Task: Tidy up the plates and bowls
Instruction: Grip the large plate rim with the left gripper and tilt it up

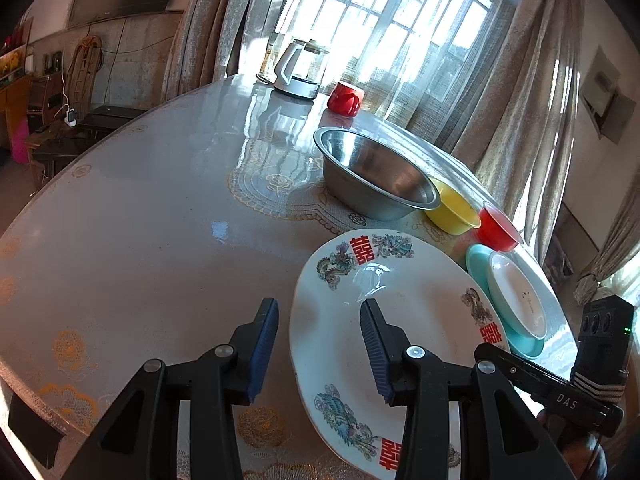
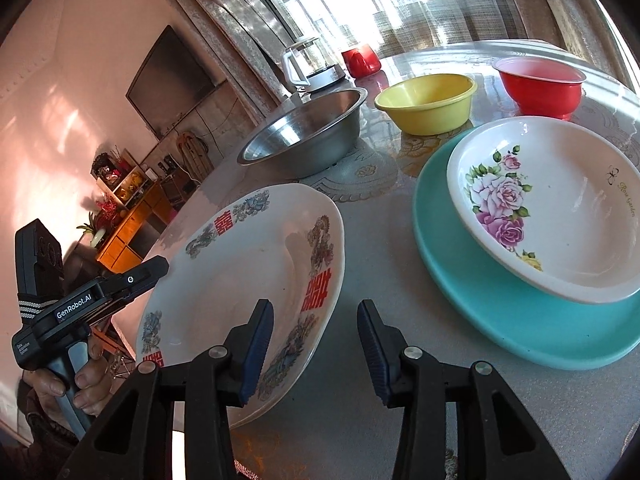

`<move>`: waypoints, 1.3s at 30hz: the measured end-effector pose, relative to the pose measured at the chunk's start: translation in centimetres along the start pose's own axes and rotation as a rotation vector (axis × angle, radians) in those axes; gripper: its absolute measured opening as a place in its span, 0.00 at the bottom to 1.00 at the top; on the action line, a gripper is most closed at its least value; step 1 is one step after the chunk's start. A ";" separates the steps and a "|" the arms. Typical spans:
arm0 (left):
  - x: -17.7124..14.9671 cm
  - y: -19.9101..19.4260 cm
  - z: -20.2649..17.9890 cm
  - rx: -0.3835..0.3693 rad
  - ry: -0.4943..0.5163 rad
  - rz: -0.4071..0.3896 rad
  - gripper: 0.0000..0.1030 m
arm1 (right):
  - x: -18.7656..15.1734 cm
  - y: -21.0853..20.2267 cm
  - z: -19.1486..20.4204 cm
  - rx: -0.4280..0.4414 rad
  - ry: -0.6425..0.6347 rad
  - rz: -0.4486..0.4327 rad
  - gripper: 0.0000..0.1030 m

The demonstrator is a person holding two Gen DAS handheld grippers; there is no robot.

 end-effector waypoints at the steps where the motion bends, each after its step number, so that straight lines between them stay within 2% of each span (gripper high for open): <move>1: -0.2 0.1 -0.2 -0.015 0.002 0.008 0.43 | -0.1 0.0 0.1 0.007 0.001 0.001 0.38; 7: -0.7 1.0 -0.5 -0.014 0.020 0.029 0.45 | -0.2 0.1 0.0 0.014 0.007 -0.002 0.28; 13: -1.3 2.5 -0.4 -0.011 0.033 0.069 0.44 | 0.0 0.2 -0.7 0.056 0.050 0.010 0.28; 22: -1.3 2.5 -0.1 -0.021 0.052 0.059 0.42 | -0.2 0.1 -1.2 0.093 0.084 -0.005 0.29; 26: -1.2 2.6 0.2 -0.032 0.031 0.050 0.42 | -0.1 0.3 -0.9 0.084 0.068 0.000 0.27; 29: -1.1 2.5 0.2 -0.041 0.025 0.049 0.43 | -0.1 0.7 -0.7 0.095 0.076 0.007 0.21; 31: -1.1 2.4 0.2 -0.041 0.026 0.052 0.42 | -0.1 0.9 -0.5 0.088 0.061 0.009 0.21; 32: -1.1 2.4 0.2 -0.037 0.029 0.053 0.41 | -0.1 1.0 -0.3 0.083 0.048 0.010 0.21; 33: -1.2 2.4 0.0 -0.033 0.039 0.058 0.32 | -0.1 1.1 -0.2 0.081 0.040 0.011 0.20; 35: -1.3 2.3 -0.3 -0.015 0.063 0.060 0.32 | -0.1 1.2 0.3 0.077 0.015 0.014 0.15; 39: -1.5 2.0 -0.3 -0.011 0.052 0.066 0.32 | -0.2 1.2 1.0 0.039 -0.045 0.012 0.16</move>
Point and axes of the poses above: each gripper's, at about its wrist camera, not at the fingertips, and y roughly the way its jaws point, z to its left, x to its top, the point moved 2 cm from there along y, roughly the way its jaws point, and after that the axes turned 14 degrees about -z, right-handed, at the moved point
